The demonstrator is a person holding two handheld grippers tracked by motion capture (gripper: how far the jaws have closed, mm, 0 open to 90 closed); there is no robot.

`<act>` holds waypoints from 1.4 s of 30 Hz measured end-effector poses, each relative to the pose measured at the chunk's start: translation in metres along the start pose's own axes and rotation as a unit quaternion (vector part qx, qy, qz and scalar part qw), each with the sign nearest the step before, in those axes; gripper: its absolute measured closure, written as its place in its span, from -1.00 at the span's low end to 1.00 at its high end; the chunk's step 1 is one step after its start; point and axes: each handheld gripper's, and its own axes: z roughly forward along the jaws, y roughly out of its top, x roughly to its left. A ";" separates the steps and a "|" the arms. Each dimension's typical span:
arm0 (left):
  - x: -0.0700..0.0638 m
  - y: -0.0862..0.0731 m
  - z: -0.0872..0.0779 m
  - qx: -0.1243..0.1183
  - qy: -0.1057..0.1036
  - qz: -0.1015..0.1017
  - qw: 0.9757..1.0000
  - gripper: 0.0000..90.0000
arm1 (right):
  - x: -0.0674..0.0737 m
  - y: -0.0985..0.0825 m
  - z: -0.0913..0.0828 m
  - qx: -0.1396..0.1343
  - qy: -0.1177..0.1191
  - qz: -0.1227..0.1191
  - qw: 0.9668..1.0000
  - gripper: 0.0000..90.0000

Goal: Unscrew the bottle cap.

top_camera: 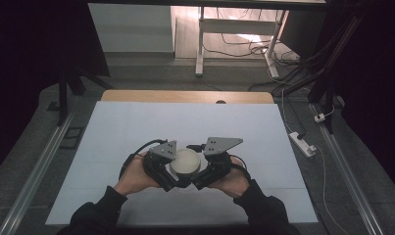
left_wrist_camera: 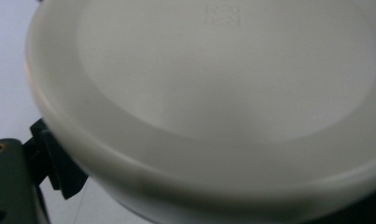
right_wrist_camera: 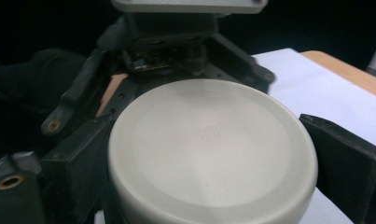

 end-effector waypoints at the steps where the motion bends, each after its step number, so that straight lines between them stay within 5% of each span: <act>1: 0.000 0.000 0.000 0.002 -0.007 0.005 1.000 -0.83 | -0.001 -0.001 -0.001 0.000 0.013 -0.002 1.000 -0.84; 4: -0.001 0.000 0.001 0.007 -0.013 0.010 1.000 -0.83 | -0.002 -0.002 -0.001 -0.002 0.036 -0.006 0.999 -0.84; 8: -0.001 -0.001 0.004 0.016 -0.007 0.012 1.000 -0.83 | -0.003 -0.001 -0.003 -0.008 0.037 -0.008 0.999 -0.84; 25: 0.008 -0.008 0.001 0.021 0.034 -0.015 0.999 -0.83 | -0.004 0.002 -0.012 -0.013 0.002 -0.007 1.000 -0.84; 42: 0.023 -0.016 -0.004 0.021 0.087 -0.058 0.994 -0.83 | 0.007 -0.002 -0.021 -0.006 -0.025 -0.001 1.000 -0.84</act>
